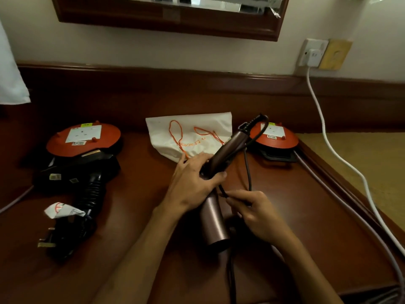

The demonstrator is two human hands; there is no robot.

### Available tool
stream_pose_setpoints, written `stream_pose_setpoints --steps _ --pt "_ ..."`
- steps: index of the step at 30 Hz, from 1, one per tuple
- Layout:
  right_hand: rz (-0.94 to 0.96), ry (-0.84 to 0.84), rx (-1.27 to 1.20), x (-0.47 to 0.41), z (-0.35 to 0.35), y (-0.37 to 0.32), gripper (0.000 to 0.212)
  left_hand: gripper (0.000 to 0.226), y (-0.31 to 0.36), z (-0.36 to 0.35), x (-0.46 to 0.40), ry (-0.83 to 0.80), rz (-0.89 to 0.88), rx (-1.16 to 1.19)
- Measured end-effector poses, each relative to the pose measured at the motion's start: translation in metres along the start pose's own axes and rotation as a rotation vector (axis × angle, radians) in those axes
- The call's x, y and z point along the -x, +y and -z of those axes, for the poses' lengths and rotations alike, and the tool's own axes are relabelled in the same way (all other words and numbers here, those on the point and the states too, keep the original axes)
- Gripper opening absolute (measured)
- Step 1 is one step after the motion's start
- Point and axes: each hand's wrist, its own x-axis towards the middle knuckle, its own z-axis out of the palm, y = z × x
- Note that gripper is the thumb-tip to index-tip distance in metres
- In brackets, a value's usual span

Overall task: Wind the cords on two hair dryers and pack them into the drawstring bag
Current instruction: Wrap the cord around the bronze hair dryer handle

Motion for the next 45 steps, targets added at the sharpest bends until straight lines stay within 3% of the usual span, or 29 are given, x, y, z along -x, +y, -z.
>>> stream_pose_setpoints --steps 5,9,11,16,19,23,25,27,33,37,45 --pt "0.027 -0.051 0.09 0.006 0.003 0.002 0.015 0.069 0.001 -0.004 0.006 0.022 -0.044 -0.049" --pt "-0.091 -0.13 0.197 0.001 0.014 0.001 0.04 0.073 -0.013 0.004 0.0 -0.082 -0.025 0.018" --pt "-0.156 -0.207 0.248 -0.002 0.031 -0.003 0.045 0.073 -0.02 0.008 0.0 -0.169 -0.039 0.008" --pt "-0.259 -0.517 0.235 -0.006 0.08 -0.008 0.028 0.082 -0.019 0.014 0.003 -0.267 -0.088 -0.014" --pt "-0.345 -0.46 0.219 -0.03 0.097 0.013 0.03 0.096 -0.012 0.016 0.005 -0.335 -0.141 -0.039" --pt "-0.284 -0.475 0.378 -0.067 0.103 0.025 0.039 0.11 0.015 0.006 0.003 -0.468 -0.265 -0.352" --pt "-0.316 -0.383 0.366 -0.083 0.103 -0.006 0.046 0.109 0.025 -0.006 -0.002 -0.538 -0.265 -0.51" --pt "-0.31 -0.399 0.367 -0.096 0.109 -0.04 0.041 0.107 0.032 -0.011 -0.007 -0.56 -0.235 -0.539" --pt "-0.063 -0.543 0.658 -0.054 0.095 -0.108 0.036 0.087 0.026 0.0 -0.017 -0.517 -0.169 -0.391" --pt "-0.091 -0.572 0.728 -0.003 0.093 -0.119 0.024 0.074 0.026 0.006 -0.015 -0.503 -0.168 -0.273" --pt "0.027 -0.338 0.369 0.041 0.046 -0.075 0.027 0.05 0.025 0.023 -0.02 -0.607 -0.045 -0.004"
